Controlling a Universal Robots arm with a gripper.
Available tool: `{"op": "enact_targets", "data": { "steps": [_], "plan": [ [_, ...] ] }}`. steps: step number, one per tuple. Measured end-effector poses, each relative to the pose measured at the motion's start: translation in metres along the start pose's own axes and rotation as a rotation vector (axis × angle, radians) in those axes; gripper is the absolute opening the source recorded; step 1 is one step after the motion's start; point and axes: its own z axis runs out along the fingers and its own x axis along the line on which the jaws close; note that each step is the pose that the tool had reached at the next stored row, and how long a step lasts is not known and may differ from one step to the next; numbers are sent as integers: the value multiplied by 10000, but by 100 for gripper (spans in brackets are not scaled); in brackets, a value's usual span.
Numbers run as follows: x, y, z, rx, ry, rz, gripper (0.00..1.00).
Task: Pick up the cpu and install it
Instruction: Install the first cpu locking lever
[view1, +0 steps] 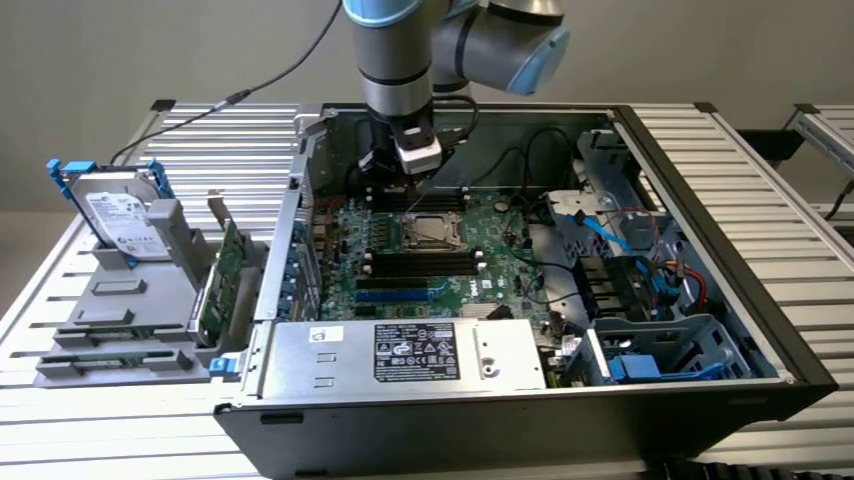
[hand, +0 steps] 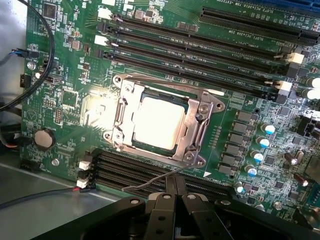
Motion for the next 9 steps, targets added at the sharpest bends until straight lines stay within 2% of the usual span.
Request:
{"op": "enact_targets", "data": {
  "steps": [5, 9],
  "plan": [
    [-2, -7, 54, 26, 56, -20, 11],
    [-5, 0, 95, 33, 66, -24, 11]
  ]
}}
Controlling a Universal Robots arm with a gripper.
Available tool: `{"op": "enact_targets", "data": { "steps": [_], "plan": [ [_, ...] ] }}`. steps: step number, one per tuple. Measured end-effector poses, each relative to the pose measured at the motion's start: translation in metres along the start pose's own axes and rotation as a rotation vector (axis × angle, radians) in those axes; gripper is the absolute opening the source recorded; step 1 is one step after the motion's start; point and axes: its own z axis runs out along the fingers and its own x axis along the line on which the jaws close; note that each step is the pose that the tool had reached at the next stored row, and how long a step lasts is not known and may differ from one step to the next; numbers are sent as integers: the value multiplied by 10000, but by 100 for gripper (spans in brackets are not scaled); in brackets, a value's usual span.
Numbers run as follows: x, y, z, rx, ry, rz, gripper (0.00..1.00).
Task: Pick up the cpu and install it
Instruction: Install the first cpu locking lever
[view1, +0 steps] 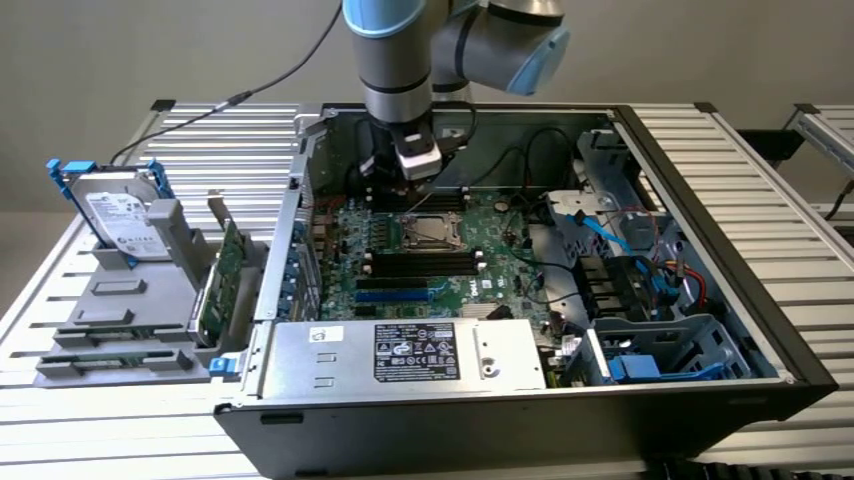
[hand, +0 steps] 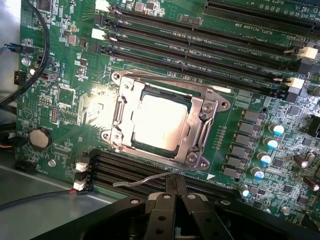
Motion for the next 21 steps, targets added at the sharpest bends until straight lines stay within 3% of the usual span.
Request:
{"op": "enact_targets", "data": {
  "steps": [21],
  "plan": [
    [111, 40, 43, 7, -12, -17, 11]
  ]
}}
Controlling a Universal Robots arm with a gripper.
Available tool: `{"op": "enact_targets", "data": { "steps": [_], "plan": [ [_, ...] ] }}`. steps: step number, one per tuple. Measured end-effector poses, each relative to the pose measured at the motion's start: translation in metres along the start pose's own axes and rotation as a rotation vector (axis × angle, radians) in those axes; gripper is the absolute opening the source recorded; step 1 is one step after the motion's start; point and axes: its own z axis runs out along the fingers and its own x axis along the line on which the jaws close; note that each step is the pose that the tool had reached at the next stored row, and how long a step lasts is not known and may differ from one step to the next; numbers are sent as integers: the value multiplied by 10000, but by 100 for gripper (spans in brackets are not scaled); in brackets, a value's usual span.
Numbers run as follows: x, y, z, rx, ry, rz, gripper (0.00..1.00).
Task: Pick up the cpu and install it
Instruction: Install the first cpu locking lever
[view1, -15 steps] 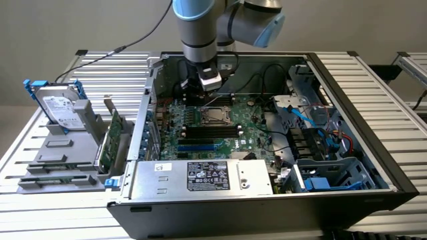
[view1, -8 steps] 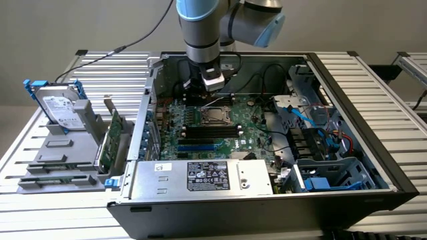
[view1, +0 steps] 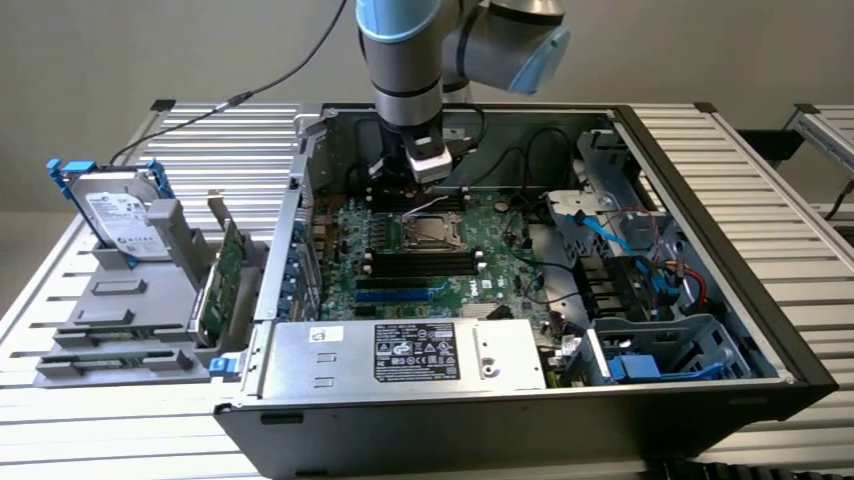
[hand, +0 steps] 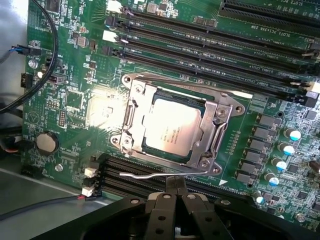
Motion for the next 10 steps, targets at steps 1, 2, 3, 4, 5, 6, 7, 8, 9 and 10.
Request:
{"op": "enact_targets", "data": {
  "steps": [1, 2, 3, 4, 5, 6, 7, 8, 9, 10],
  "plan": [
    [7, 3, 1, 1, -3, -6, 11],
    [13, 7, 2, 1, -6, -13, 11],
    [18, 10, 3, 3, -8, -19, 11],
    [23, 13, 4, 4, -10, -25, 11],
    [27, 16, 5, 6, -12, -32, 11],
    [32, 20, 6, 8, -17, -40, 11],
    [37, 24, 8, 12, -23, -49, 11],
    [42, 27, 9, 15, -29, -59, 11],
    [48, 31, 9, 17, -37, -73, 11],
    [51, 33, 10, 19, -42, -88, 11]
  ]
}}
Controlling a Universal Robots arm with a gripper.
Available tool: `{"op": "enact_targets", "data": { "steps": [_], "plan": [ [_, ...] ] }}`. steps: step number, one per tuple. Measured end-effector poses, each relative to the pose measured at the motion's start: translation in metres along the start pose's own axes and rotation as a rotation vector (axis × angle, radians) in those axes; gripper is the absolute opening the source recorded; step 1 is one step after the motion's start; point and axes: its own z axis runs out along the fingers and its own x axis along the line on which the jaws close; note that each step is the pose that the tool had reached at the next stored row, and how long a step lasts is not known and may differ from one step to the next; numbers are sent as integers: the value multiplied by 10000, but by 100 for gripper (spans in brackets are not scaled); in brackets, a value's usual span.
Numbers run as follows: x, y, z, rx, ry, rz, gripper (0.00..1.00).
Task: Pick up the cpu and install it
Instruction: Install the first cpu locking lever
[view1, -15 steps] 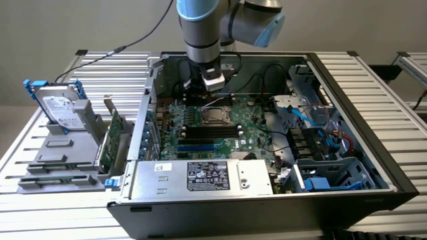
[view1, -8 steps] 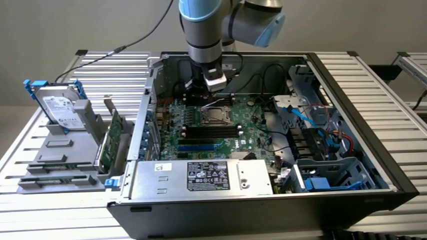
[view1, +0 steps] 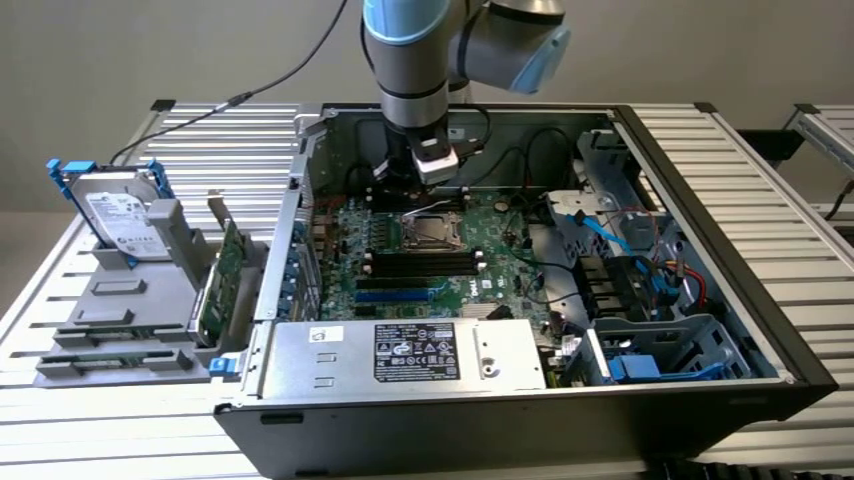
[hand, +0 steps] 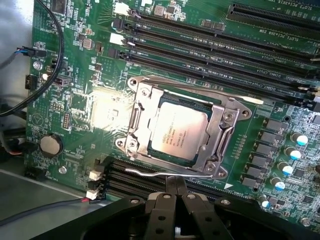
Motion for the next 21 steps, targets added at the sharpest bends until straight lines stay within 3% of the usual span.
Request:
{"op": "enact_targets", "data": {
  "steps": [9, 17, 21],
  "plan": [
    [9, 2, -5, 26, -31, -157, 11],
    [4, -26, -142, 41, -115, -150, 11],
    [-57, -48, -172, 51, -130, -157, 11]
  ]
}}
